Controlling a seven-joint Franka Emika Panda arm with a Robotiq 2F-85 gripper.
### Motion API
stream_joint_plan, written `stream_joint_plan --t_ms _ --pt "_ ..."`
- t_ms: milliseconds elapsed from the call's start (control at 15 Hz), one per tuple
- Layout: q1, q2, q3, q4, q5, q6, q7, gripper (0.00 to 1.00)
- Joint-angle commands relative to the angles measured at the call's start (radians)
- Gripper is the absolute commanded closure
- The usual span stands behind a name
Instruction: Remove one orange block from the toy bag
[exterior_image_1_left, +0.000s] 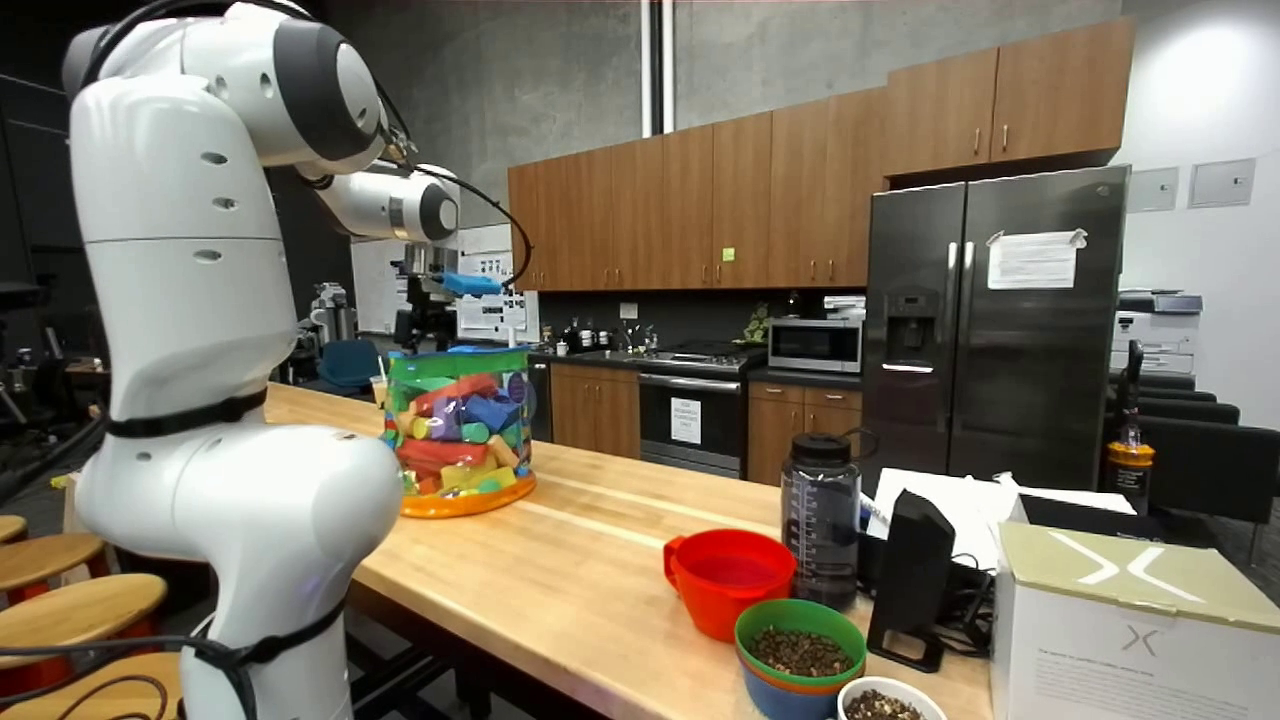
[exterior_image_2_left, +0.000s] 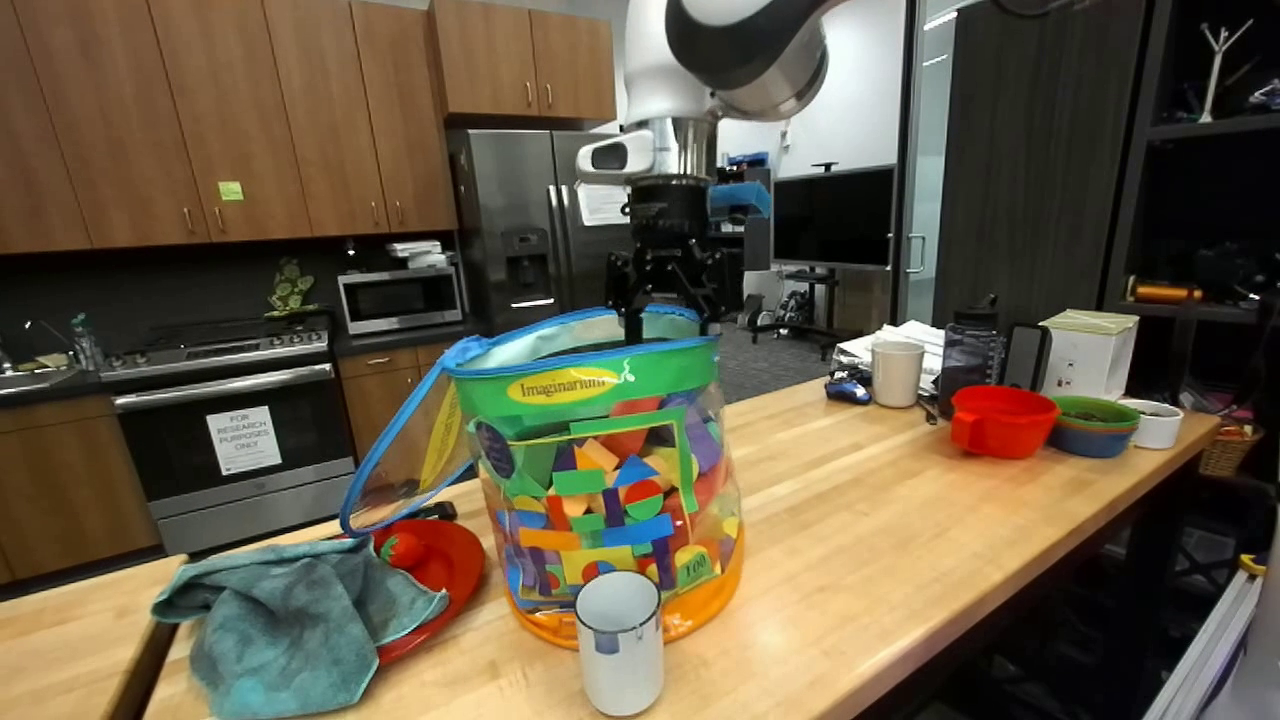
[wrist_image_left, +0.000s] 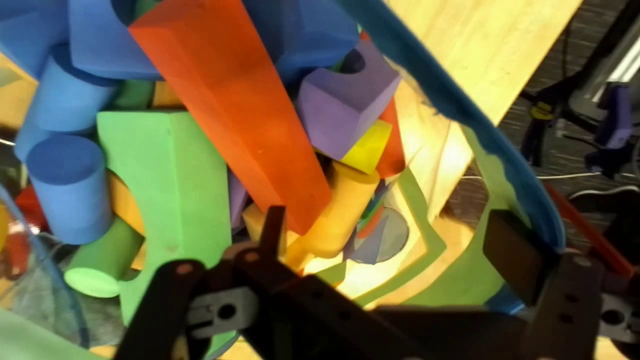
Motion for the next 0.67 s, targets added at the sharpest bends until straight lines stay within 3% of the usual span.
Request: stream_joint_plan --t_ms 0,267,600 --pt "0.007 0.084 0.017 0.115 -0.002 -0.158 0.011 0.00" --pt "0.016 0.170 0.050 0.196 -0.030 -0.210 0.018 0.00" --pt "0.039 0.238 0.086 0.217 -0.062 -0.118 0.025 0.00"
